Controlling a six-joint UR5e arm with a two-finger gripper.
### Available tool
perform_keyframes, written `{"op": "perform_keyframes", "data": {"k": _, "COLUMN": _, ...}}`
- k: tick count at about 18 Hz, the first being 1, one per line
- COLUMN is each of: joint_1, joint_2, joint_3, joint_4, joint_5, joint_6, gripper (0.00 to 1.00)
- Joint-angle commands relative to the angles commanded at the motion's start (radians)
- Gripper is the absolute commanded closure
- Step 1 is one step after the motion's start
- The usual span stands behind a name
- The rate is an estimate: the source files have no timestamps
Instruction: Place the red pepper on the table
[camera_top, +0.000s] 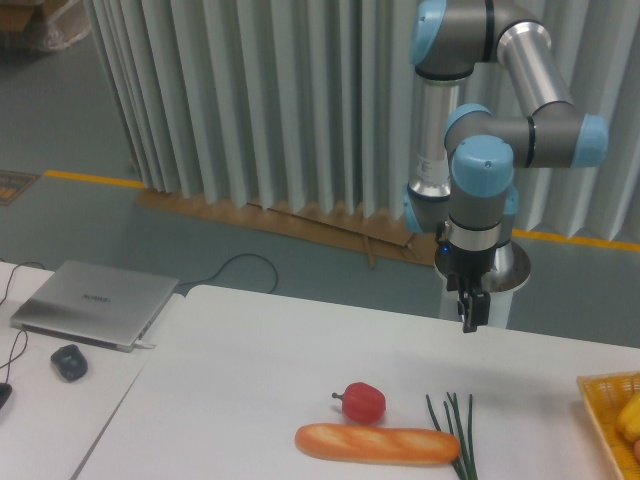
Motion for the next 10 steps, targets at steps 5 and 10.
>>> {"op": "perform_keyframes", "data": {"k": 5, "joint_1": 0.009, "joint_2": 0.002, "joint_3": -0.001, "joint_4": 0.0, "joint_5": 0.003, "joint_6": 0.0, "gripper": 0.0}}
{"op": "perform_keyframes", "data": {"k": 10, "joint_1": 0.011, "joint_2": 0.002, "joint_3": -0.005, "joint_4": 0.0, "joint_5": 0.003, "joint_6": 0.0, "gripper": 0.0}}
